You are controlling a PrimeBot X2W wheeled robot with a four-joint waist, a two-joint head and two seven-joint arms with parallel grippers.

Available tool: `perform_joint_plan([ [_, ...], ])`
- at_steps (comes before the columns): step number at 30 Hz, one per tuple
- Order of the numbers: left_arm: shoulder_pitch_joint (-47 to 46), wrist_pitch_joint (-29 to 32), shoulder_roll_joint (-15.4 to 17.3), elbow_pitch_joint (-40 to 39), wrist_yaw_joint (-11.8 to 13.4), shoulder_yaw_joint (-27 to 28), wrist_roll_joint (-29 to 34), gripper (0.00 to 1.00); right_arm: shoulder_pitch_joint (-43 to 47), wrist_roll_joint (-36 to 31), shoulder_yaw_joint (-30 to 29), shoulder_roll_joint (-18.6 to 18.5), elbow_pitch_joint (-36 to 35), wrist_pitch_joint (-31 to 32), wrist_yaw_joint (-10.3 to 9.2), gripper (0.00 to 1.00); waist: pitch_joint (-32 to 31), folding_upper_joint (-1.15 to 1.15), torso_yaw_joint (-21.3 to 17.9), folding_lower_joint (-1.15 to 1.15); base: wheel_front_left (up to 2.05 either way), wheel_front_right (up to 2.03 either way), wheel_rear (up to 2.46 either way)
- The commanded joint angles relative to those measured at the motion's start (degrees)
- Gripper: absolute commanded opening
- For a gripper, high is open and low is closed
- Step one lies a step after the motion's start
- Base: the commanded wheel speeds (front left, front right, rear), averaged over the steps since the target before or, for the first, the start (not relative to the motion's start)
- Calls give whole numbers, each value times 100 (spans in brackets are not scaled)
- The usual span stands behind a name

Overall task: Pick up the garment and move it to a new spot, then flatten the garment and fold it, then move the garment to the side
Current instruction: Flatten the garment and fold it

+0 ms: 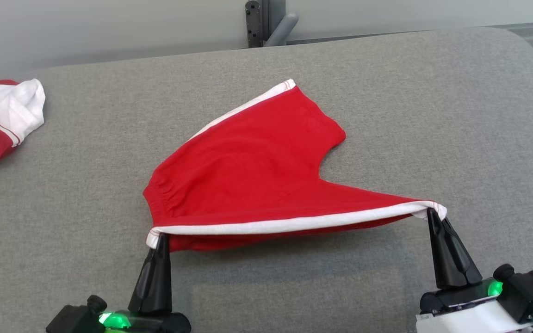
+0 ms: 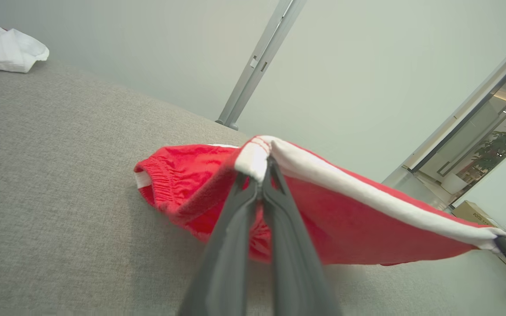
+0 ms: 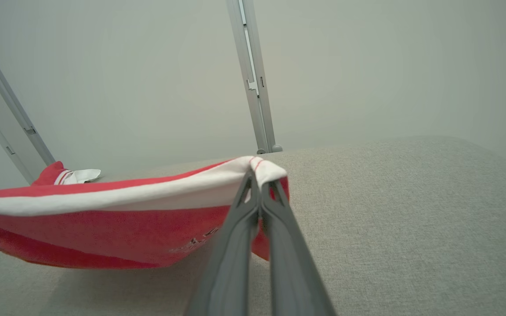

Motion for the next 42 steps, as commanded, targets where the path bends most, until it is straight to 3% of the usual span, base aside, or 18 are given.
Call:
perform_joint_plan([
  [1, -155, -2, 12, 90, -10, -43, -38, 0, -146, -57, -58, 0, 107, -20, -10, 0, 26, 18, 69, 1, 0, 0, 0],
  [6, -643, -1, -9, 590, -10, -267, -40, 0, -613, -94, -303, -49, 619, -9, -10, 0, 150, 18, 317, 1, 0, 0, 0],
  [14, -1874, -2, -61, 1923, -9, -572, 21, 0, -1841, 78, -356, -516, 1559, 412, -10, 0, 509, 18, 788, 1, 0, 0, 0],
  [25, -3608, -1, -65, 3391, 712, -1223, -814, 0, -4018, 365, 462, -1272, 3165, 1059, -10, 0, 947, 18, 1237, 1, 0, 0, 0],
  [42, -4674, -2, -62, 4225, 1146, -1728, -1761, 0, -6178, 915, 1281, -1274, 5675, 1227, -10, 0, 1333, 18, 1490, 1, 0, 0, 0],
])
